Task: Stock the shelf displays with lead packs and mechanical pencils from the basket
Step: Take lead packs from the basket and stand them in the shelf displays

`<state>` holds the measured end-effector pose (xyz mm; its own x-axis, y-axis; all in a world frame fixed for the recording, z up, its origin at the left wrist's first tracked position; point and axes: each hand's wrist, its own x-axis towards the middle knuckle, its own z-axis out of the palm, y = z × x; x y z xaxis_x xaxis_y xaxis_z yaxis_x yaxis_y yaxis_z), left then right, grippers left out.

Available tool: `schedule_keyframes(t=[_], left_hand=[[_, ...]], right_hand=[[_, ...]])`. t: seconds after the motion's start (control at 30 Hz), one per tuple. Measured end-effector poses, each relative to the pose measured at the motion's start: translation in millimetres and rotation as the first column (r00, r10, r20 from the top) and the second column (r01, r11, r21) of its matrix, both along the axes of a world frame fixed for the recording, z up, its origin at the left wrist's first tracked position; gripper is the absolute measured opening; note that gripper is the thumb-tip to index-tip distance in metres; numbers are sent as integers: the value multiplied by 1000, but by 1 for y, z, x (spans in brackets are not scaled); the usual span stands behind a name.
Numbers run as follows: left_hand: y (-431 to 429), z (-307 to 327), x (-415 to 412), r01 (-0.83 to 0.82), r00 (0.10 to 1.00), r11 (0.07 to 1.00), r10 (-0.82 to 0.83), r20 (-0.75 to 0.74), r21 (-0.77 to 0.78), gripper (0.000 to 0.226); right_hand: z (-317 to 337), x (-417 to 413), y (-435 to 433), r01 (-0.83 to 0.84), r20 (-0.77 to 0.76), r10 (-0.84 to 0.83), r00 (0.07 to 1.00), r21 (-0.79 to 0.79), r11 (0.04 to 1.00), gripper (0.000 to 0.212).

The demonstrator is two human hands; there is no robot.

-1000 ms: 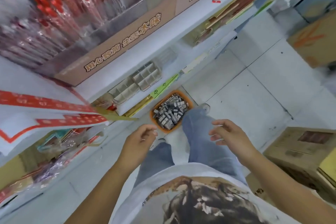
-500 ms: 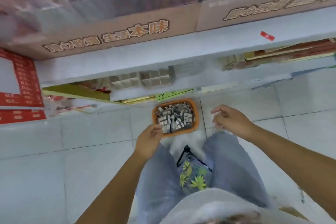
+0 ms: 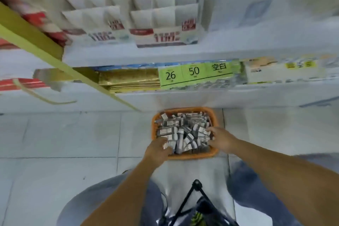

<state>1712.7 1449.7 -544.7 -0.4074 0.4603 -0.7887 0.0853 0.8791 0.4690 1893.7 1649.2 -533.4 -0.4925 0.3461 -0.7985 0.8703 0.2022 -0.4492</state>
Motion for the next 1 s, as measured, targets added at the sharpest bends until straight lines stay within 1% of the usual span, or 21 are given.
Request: schedule_keyframes(t=[0.07, 0.1, 0.2, 0.3, 0.33, 0.37, 0.43, 0.53, 0.67, 0.73, 0.8, 0.87, 1.0], left_hand=[[2, -46, -2, 35, 999, 999, -34, -29, 35, 40], [2, -67, -1, 40, 998, 998, -37, -47, 58, 42], [4, -116, 3, 41, 992, 994, -28, -126, 104, 56], [4, -148, 9, 72, 972, 985, -35, -231, 156, 65], [2, -155, 13, 66, 971, 982, -22, -237, 178, 68], [0, -161, 16, 68, 973, 980, -23, -231, 189, 73], [-9, -171, 23, 136, 966, 977, -94, -242, 166, 82], [-14, -185, 24, 224, 930, 966, -173, -323, 129, 87], [-8, -206, 11, 240, 913, 955, -160, -375, 176, 80], [-3, -213, 3, 294, 873, 942, -197, -447, 160, 75], [2, -219, -6, 372, 799, 924, -273, -535, 84, 71], [5, -222, -15, 426, 729, 904, -333, -598, 17, 69], [10, -228, -27, 438, 715, 899, -355, -603, -9, 74]], right_hand=[[-46, 0, -6, 12, -25, -11, 1000, 32, 999, 59], [-66, 1, -8, 5, -45, -2, 999, 63, 998, 61], [-111, 3, -12, -20, -115, 43, 992, 197, 980, 63], [-141, 4, -17, 29, -191, 29, 981, 292, 956, 65], [-148, 4, -18, 55, -211, 13, 977, 316, 947, 65], [-153, 5, -19, 83, -227, -9, 974, 319, 944, 66], [-160, 8, -24, 118, -243, -47, 969, 289, 950, 70], [-171, 12, -25, 92, -218, -21, 976, 320, 943, 68], [-191, 13, -26, 58, -204, 10, 979, 327, 943, 53], [-200, 16, -28, 69, -187, -7, 982, 328, 942, 59], [-206, 18, -28, 53, -142, -1, 990, 365, 929, 67], [-210, 18, -25, 15, -94, 25, 995, 401, 916, 68], [-213, 14, -21, -45, -18, 56, 998, 380, 924, 62]])
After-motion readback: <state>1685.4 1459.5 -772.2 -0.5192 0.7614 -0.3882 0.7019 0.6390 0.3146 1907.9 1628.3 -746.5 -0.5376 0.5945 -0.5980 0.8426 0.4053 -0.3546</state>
